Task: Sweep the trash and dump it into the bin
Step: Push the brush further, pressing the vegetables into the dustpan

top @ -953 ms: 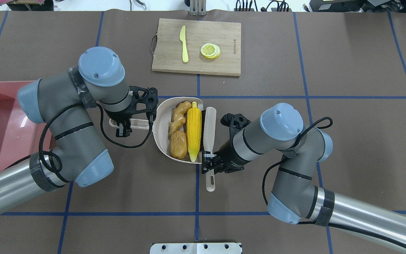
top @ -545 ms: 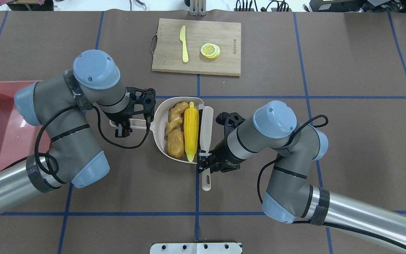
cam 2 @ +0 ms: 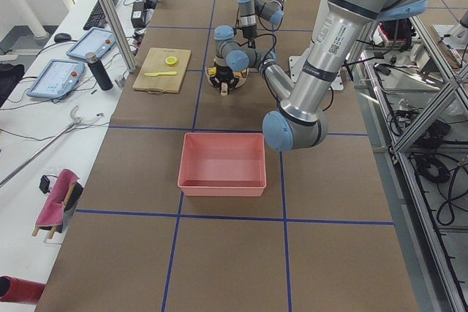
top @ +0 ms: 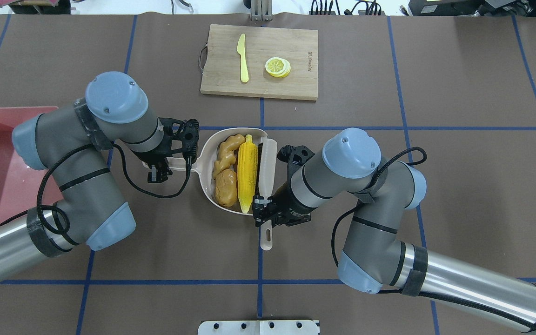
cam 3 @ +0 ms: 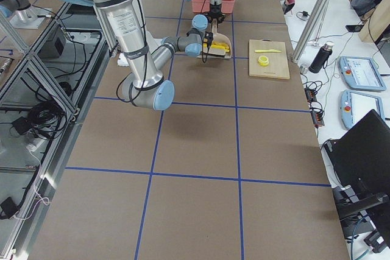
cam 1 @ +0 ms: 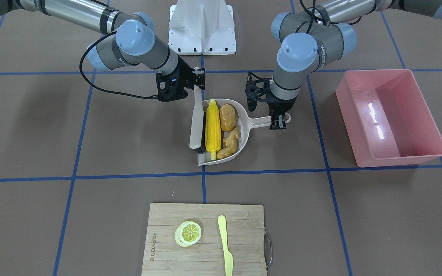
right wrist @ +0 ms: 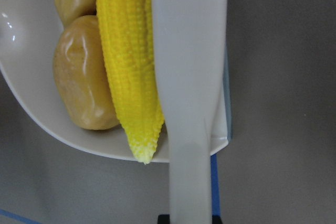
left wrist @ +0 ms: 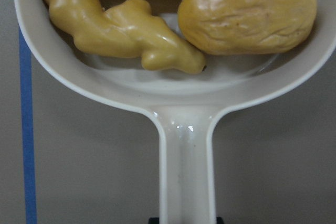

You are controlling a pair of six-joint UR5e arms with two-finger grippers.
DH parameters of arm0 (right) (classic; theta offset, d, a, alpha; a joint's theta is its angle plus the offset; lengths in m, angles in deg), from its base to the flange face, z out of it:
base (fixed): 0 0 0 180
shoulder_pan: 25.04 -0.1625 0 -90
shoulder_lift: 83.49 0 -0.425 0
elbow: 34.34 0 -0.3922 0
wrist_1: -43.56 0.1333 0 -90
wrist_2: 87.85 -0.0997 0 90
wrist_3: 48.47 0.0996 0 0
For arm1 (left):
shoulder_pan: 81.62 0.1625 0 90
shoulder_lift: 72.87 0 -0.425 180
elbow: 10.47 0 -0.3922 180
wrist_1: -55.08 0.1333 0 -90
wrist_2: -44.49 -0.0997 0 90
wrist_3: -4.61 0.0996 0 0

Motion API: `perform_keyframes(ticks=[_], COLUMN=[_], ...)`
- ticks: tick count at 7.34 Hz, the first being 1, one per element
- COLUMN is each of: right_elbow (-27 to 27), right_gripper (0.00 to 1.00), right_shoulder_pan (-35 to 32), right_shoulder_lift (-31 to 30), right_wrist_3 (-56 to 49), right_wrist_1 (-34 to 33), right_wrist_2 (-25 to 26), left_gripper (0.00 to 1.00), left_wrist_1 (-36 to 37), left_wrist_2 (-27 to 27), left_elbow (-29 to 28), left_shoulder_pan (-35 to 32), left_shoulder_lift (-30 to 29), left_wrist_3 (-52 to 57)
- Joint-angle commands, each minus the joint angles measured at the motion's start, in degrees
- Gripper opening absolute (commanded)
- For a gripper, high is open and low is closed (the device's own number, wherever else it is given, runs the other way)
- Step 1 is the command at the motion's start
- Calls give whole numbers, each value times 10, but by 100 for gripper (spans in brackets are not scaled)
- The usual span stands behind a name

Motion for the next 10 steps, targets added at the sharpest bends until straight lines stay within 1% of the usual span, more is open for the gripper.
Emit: perform_keyframes(ticks=[1,3,5,7,8,10], right_elbow=[6,6,18,57,68,90], right_gripper=[0,0,0,0,0,0], right_shoulder_pan=[0,0,0,-8,-9,-10], right_shoulder_lift=[3,8,13,9,11,11], right_wrist_3=[-1,-2,-7,-8,-15,-20], right_wrist_1=[-17,-25,-54,-107,-130,-166], right_wrist_2=[-1,-3,-3,-8,-7,-6], left_gripper=[0,0,0,0,0,0], left_wrist_1=[-15,-23,-45,-69,-70,-105], left_wrist_2=[0,-1,-1,-1,-1,0], left_elbow=[0,-2,0,1,6,9], left_shoulder_pan=[-1,-1,-1,-1,-1,-1], left_shoulder_lift=[6,7,18,21,22,43], left_wrist_3=[0,-1,-3,-29,-29,-43])
